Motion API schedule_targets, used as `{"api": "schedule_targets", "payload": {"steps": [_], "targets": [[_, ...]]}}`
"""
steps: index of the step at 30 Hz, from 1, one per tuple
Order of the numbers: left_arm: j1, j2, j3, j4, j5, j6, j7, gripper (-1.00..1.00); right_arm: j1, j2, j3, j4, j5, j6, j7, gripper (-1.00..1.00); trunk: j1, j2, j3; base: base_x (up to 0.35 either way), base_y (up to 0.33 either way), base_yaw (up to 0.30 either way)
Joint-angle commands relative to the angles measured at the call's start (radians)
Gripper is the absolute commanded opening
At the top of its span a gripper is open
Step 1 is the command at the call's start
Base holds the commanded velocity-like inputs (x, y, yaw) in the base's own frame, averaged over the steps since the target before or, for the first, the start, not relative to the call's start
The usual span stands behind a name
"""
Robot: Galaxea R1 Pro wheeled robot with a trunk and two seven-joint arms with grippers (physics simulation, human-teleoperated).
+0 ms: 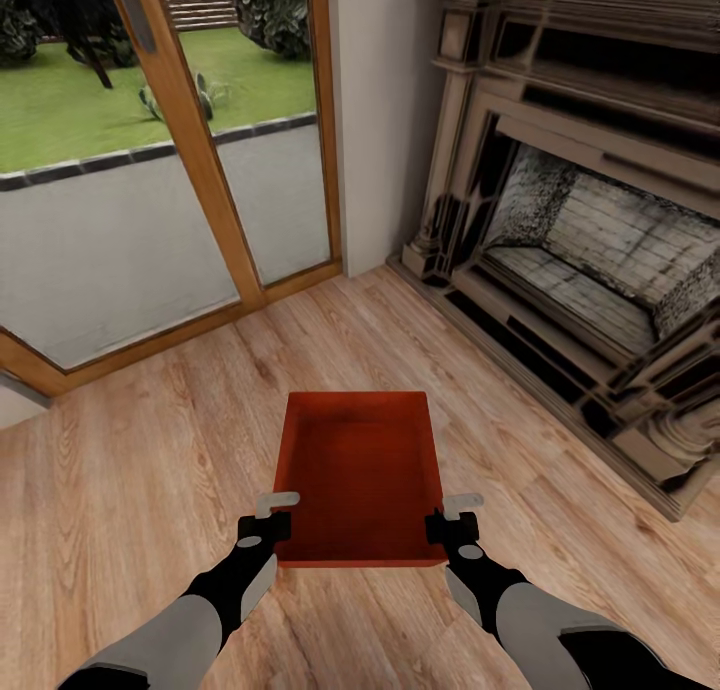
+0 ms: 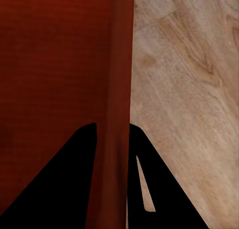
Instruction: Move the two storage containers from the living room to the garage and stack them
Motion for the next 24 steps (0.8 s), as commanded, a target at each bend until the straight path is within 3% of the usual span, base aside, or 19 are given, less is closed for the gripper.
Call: {"api": "schedule_targets", "payload": {"steps": [1, 24], "targets": [[0.000, 0.000, 0.003, -0.002, -0.006, -0.003, 0.012, -1.00, -0.001, 0.004, -0.038, 0.003, 0.004, 0.000, -0.009, -1.00, -0.004, 0.007, 0.003, 0.000, 0.000, 0.000], [0.000, 0.001, 0.003, -0.006, -0.005, -0.008, 0.008, -1.00, 0.000, 0.006, -0.039, 0.003, 0.003, -0.003, -0.006, -1.00, -0.092, 0.168, 0.075, 0.000, 0.000, 0.000]]}}
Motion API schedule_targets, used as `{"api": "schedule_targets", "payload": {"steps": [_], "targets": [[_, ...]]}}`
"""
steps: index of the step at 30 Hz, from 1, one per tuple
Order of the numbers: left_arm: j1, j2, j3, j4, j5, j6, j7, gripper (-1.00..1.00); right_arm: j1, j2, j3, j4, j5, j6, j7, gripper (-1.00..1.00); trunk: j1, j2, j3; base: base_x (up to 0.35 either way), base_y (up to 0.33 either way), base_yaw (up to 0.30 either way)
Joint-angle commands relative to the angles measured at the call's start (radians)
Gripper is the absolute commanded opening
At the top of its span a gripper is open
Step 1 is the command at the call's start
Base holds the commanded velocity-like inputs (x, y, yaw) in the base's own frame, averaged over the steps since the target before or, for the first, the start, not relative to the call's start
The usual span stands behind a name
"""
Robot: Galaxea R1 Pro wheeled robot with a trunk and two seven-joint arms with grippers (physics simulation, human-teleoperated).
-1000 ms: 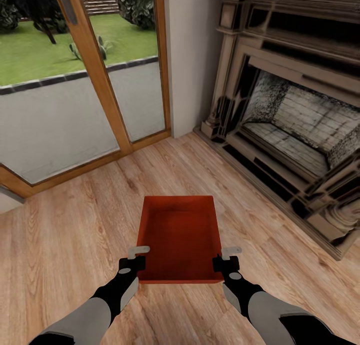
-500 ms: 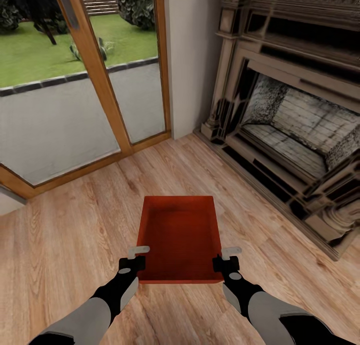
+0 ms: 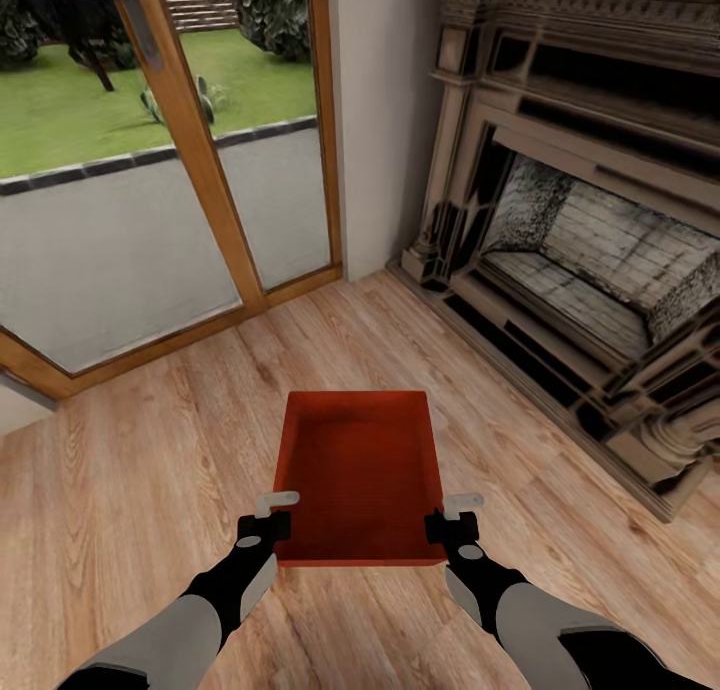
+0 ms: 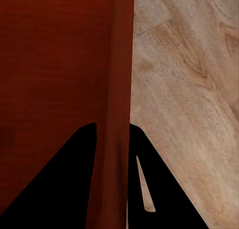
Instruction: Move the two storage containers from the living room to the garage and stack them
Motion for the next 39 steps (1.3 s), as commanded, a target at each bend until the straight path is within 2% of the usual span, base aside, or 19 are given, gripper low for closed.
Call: {"api": "schedule_targets", "payload": {"steps": [1, 16, 39], "targets": [[-0.001, 0.000, 0.005, -0.004, -0.007, -0.004, 0.011, -1.00, 0.000, 0.005, -0.041, 0.004, 0.007, 0.002, -0.006, -1.00, -0.004, 0.007, 0.003, 0.000, 0.000, 0.000], [-0.001, 0.000, 0.006, -0.006, -0.007, -0.005, 0.011, -1.00, -0.001, 0.007, -0.041, 0.005, 0.007, 0.004, -0.011, -1.00, -0.061, 0.112, 0.051, 0.000, 0.000, 0.000], [-0.001, 0.003, 0.009, -0.011, -0.004, -0.009, 0.016, -1.00, -0.001, 0.005, -0.042, 0.006, 0.007, 0.005, -0.012, -1.00, -0.061, 0.112, 0.087, 0.000, 0.000, 0.000]]}}
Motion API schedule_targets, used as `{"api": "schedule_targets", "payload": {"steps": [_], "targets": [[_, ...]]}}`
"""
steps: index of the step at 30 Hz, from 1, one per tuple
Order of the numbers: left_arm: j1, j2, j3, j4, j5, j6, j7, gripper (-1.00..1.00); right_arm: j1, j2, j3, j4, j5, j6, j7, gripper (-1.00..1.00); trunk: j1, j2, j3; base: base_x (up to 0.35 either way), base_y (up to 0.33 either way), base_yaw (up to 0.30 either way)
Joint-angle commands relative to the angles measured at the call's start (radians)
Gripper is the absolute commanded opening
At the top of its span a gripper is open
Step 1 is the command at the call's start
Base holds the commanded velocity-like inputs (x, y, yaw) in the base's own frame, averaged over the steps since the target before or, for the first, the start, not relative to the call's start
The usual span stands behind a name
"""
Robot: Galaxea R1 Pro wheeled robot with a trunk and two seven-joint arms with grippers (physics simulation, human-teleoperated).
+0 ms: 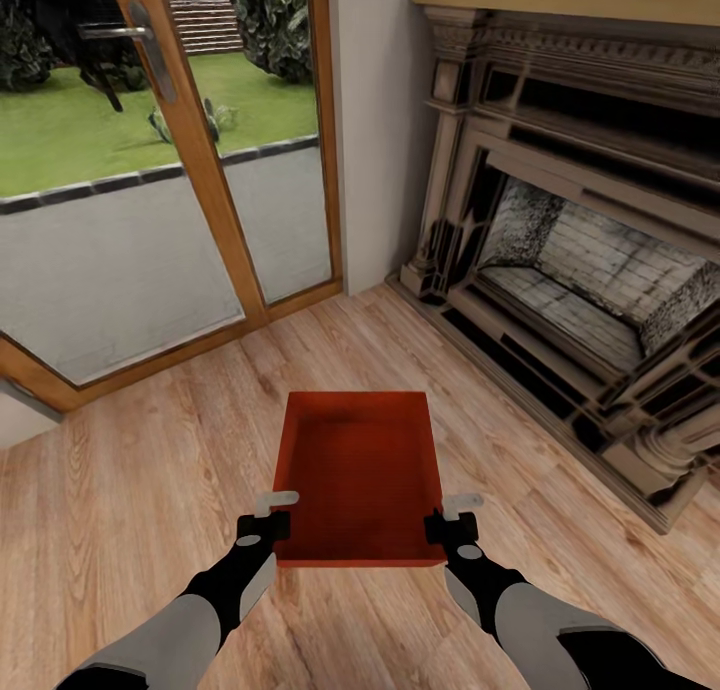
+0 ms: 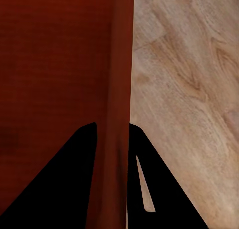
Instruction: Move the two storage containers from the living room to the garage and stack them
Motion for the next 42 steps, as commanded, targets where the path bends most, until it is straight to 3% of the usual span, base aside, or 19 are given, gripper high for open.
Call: {"api": "schedule_targets", "payload": {"steps": [1, 42], "targets": [[-0.001, 0.000, 0.018, -0.003, -0.010, -0.026, 0.012, -1.00, 0.000, 0.002, -0.037, 0.004, 0.004, 0.000, -0.008, -1.00, 0.000, 0.000, 0.001, 0.000, 0.000, 0.000], [-0.001, 0.001, 0.018, -0.001, -0.010, -0.045, 0.012, -1.00, 0.000, 0.002, -0.038, 0.004, 0.004, 0.000, -0.009, -1.00, 0.000, 0.000, 0.067, 0.000, 0.000, 0.000]]}}
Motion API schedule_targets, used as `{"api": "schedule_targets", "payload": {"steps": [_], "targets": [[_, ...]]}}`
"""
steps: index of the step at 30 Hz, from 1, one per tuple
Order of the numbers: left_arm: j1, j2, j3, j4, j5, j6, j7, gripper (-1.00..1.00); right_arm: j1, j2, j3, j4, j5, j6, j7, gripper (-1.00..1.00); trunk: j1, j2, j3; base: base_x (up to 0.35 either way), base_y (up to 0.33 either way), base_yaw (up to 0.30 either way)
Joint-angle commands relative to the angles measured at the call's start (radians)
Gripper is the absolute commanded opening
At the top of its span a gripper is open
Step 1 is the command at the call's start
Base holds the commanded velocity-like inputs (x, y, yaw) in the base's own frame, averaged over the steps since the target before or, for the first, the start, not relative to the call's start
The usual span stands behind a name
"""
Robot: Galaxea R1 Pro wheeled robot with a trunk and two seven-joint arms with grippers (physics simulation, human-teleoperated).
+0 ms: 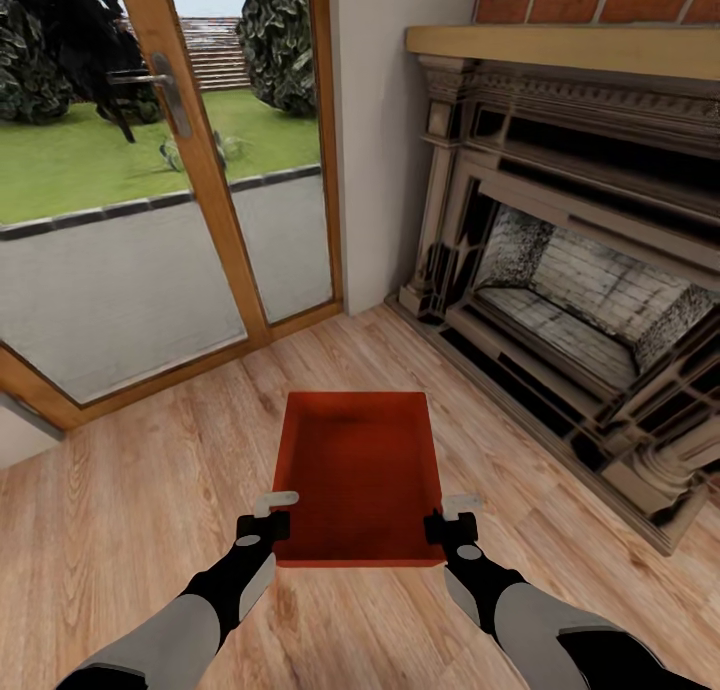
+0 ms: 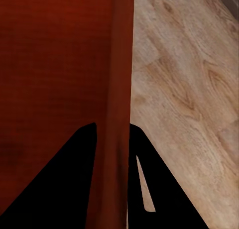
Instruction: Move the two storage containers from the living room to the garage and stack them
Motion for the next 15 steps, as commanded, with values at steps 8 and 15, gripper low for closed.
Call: {"api": "schedule_targets", "payload": {"steps": [8, 15], "targets": [[-0.001, 0.000, 0.017, -0.003, -0.010, -0.043, 0.015, -1.00, 0.000, 0.000, -0.038, 0.004, 0.004, 0.000, -0.007, -1.00, 0.000, 0.000, 0.012, 0.000, 0.000, 0.000], [-0.001, 0.001, 0.018, -0.003, -0.010, -0.043, 0.015, -1.00, 0.000, 0.000, -0.038, 0.004, 0.004, 0.000, -0.007, -1.00, 0.000, 0.000, 0.024, 0.000, 0.000, 0.000]]}}
